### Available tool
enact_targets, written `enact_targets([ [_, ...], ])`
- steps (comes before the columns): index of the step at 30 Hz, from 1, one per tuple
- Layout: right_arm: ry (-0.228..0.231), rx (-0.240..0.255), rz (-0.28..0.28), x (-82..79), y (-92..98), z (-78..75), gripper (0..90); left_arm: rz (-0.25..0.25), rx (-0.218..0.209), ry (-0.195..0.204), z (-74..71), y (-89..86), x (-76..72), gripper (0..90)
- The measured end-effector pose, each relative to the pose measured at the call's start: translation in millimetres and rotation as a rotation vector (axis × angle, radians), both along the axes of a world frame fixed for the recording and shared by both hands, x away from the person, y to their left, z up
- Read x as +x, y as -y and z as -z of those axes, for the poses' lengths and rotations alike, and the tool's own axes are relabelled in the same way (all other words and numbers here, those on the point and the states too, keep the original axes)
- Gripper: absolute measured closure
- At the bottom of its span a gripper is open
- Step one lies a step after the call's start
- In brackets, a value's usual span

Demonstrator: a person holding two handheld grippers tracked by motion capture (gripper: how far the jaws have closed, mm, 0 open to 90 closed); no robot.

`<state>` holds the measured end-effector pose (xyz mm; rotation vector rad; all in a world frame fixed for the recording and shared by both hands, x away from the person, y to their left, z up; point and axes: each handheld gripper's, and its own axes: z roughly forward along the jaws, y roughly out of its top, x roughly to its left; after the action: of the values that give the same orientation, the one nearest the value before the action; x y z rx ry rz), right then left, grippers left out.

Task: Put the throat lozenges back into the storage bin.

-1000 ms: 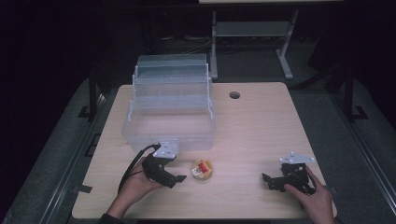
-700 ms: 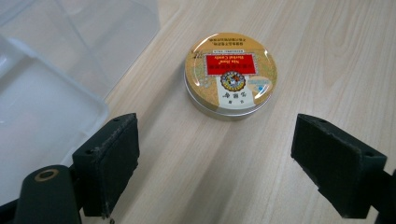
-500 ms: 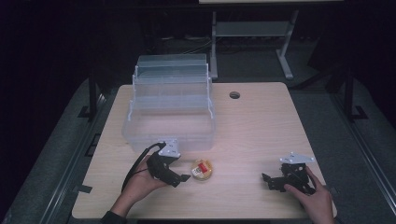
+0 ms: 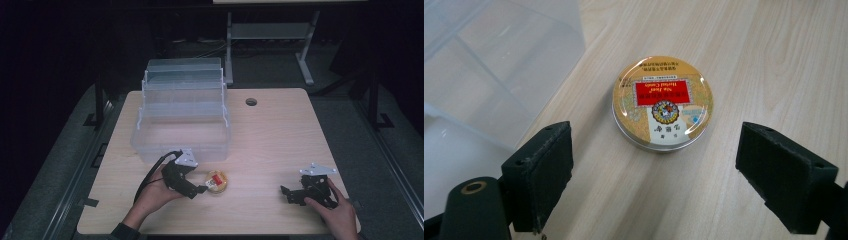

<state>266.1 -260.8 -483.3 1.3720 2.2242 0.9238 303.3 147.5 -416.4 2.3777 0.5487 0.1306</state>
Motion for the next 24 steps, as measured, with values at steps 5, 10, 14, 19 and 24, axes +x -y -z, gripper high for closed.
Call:
enact_targets([
  [5,0.0,0.0,0.0,0.0,0.0,0.0,0.0,0.013,0.002,0.003,-1.6,4.7,1.7,14.6],
  [10,0.0,0.0,0.0,0.0,0.0,0.0,0.0,0.028,0.009,0.007,-2.6,10.7,3.4,14.5],
  [14,0.0,0.0,0.0,0.0,0.0,0.0,0.0,0.036,0.007,0.005,-2.6,15.5,5.6,14.5],
  [19,0.0,0.0,0.0,0.0,0.0,0.0,0.0,0.05,0.022,0.008,-2.0,20.7,7.6,14.5],
  [24,0.0,0.0,0.0,0.0,0.0,0.0,0.0,0.055,0.017,0.005,-1.4,27.2,9.4,14.5],
])
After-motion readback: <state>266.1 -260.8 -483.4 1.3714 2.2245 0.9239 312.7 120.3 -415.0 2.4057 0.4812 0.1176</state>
